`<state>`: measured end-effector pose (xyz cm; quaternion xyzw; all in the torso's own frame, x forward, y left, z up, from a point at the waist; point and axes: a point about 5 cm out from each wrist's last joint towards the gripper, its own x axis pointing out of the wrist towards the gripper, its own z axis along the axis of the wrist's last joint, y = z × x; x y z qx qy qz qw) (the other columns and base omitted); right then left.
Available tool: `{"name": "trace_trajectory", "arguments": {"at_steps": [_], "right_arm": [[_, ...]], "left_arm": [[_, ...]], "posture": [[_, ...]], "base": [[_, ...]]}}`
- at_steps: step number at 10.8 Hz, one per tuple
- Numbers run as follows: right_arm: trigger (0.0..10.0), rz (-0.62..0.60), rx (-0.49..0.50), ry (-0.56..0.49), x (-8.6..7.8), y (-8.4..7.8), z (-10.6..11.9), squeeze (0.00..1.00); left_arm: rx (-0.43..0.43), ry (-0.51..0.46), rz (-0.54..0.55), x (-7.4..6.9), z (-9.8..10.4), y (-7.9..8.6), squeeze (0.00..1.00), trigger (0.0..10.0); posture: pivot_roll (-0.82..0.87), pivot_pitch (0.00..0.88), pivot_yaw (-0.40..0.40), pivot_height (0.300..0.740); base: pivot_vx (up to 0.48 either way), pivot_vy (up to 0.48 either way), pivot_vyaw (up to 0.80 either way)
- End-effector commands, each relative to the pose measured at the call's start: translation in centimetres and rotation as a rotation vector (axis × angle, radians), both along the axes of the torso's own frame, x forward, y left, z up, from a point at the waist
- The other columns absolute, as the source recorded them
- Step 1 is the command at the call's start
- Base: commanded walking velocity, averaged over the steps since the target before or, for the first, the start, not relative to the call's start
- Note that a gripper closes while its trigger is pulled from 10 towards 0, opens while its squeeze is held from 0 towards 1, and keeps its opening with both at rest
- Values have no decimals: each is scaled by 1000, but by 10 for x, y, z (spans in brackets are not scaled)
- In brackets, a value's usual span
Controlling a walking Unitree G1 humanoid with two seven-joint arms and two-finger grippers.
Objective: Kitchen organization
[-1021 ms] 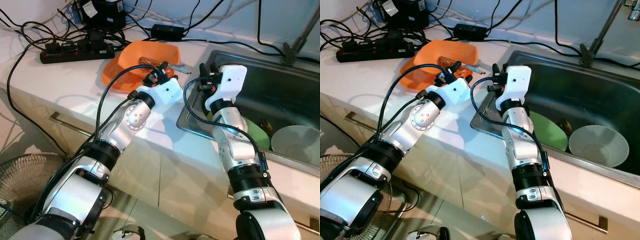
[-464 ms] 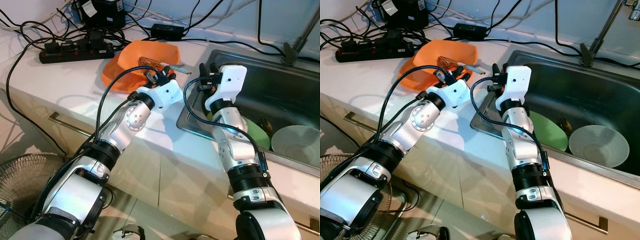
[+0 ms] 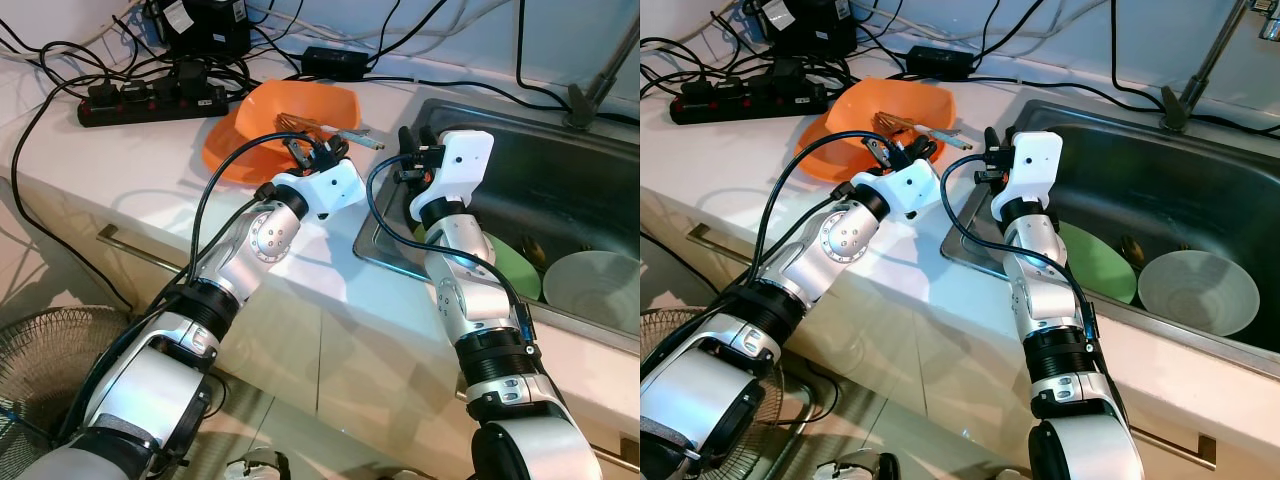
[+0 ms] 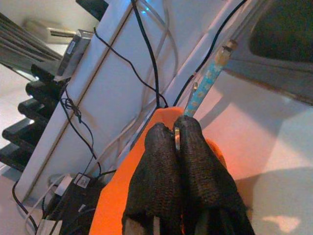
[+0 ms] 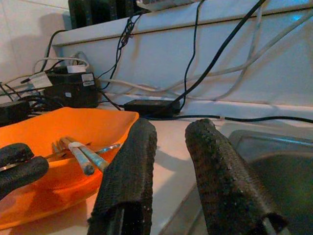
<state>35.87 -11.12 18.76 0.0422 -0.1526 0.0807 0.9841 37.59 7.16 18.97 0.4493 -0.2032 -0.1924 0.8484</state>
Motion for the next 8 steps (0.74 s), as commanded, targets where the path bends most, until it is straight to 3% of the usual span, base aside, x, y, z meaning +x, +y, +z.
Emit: {"name": "trace_trajectory", "arguments": {"at_steps": [1,2,4,5,8], "right_arm": [[10000,-10,13,15,0,-2,-3,0],[10000,-10,14,15,0,-2,-4,0],[10000,-9,15,14,0,-2,-3,0],[10000,-11,15,13,0,-2,-3,0],[10000,-9,14,15,0,-2,-3,0]], "left_arm": [[7,-38,-18,0,9,-1,0,549],[0,-51,-24,0,13,-1,0,10000],[-14,-56,-38,-3,17,-1,0,10000],[-72,-46,-72,-9,21,-1,0,10000],[-140,-10,-114,-20,25,1,0,10000]], "posture": [[83,53,14,740],[85,52,14,740],[82,50,17,740],[82,50,17,740],[92,58,14,740]], "base": [[0,0,0],[0,0,0],[0,0,0],[0,0,0],[0,0,0]]}}
